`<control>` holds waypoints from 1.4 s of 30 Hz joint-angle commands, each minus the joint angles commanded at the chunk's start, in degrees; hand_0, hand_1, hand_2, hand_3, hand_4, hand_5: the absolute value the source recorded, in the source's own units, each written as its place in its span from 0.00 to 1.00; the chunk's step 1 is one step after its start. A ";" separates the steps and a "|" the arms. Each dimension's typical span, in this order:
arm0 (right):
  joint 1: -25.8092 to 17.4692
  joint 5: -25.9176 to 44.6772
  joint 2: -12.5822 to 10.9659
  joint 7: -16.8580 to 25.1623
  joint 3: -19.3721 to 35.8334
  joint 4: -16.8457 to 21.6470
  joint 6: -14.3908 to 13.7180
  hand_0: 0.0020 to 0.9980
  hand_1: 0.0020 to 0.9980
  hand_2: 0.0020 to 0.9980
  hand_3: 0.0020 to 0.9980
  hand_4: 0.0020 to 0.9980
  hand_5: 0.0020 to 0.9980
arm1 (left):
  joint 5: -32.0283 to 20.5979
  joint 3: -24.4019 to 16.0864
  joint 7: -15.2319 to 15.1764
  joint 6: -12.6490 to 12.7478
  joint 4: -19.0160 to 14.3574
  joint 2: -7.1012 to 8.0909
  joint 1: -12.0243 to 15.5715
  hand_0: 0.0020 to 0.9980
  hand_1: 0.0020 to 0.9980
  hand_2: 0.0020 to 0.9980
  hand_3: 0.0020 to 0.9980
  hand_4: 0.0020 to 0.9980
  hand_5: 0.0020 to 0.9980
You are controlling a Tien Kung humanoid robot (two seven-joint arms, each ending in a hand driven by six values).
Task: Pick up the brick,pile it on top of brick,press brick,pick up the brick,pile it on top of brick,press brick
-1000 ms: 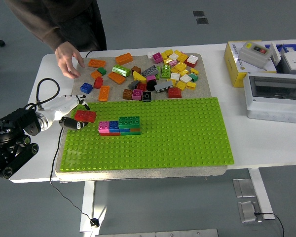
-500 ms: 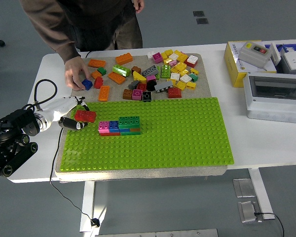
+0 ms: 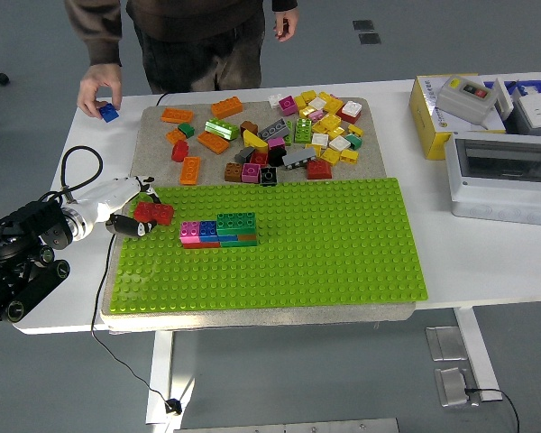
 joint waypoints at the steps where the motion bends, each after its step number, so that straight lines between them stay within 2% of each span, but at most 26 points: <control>1: 0.00 -0.02 -0.03 0.02 0.01 0.00 0.00 0.70 0.65 0.60 0.78 0.60 1.00 | 0.33 -0.83 0.62 -0.57 -0.80 0.26 0.25 1.00 1.00 0.97 0.52 0.50 0.11; 3: -0.05 -0.10 -0.13 0.06 0.12 0.00 0.02 0.70 0.65 0.60 0.78 0.60 1.00 | 1.72 -3.31 2.75 -2.51 -3.30 1.25 1.36 1.00 1.00 0.97 0.52 0.50 0.11; 4: -0.09 -0.11 -0.17 0.08 0.14 0.00 0.02 0.70 0.65 0.60 0.78 0.60 1.00 | 2.25 -4.28 3.56 -3.18 -4.30 1.66 1.84 1.00 1.00 0.96 0.55 0.57 0.11; 11: -0.49 -0.61 -0.32 0.10 0.63 0.00 0.08 0.70 0.65 0.60 0.78 0.60 1.00 | 6.25 -14.13 11.08 -9.20 -15.32 5.36 7.90 1.00 0.99 0.96 0.56 0.58 0.12; 14: -0.68 -0.60 -0.34 0.11 0.72 0.00 0.10 0.70 0.65 0.60 0.78 0.60 1.00 | 6.15 -17.77 13.65 -11.23 -19.71 5.82 10.63 1.00 0.99 0.96 0.56 0.58 0.12; 17: -0.90 -0.77 -0.35 0.08 0.88 0.00 0.14 0.70 0.65 0.60 0.78 0.60 1.00 | 6.28 -22.37 16.26 -13.14 -25.08 4.80 13.58 1.00 0.99 0.95 0.56 0.59 0.12; 22: -0.99 -1.66 -0.31 -0.17 1.39 0.00 0.30 0.70 0.65 0.60 0.77 0.60 1.00 | 6.36 -28.65 18.49 -14.63 -32.16 1.94 15.73 1.00 0.99 0.94 0.56 0.61 0.13; 25: -1.06 -1.67 -0.32 -0.19 1.43 0.00 0.34 0.70 0.65 0.60 0.77 0.60 1.00 | 6.56 -30.81 19.25 -15.07 -35.24 0.75 16.34 1.00 0.99 0.94 0.56 0.61 0.13; 30: -1.13 -1.54 -0.35 -0.12 1.38 0.00 0.36 0.70 0.65 0.60 0.77 0.60 1.00 | 7.01 -31.33 20.18 -15.64 -36.57 -0.50 16.58 1.00 0.98 0.94 0.56 0.61 0.14; 42: -0.96 -0.95 -0.49 0.15 0.92 0.00 0.34 0.70 0.65 0.60 0.77 0.60 1.00 | 6.78 -29.80 22.63 -17.36 -34.95 -2.00 16.42 1.00 0.98 0.94 0.57 0.62 0.15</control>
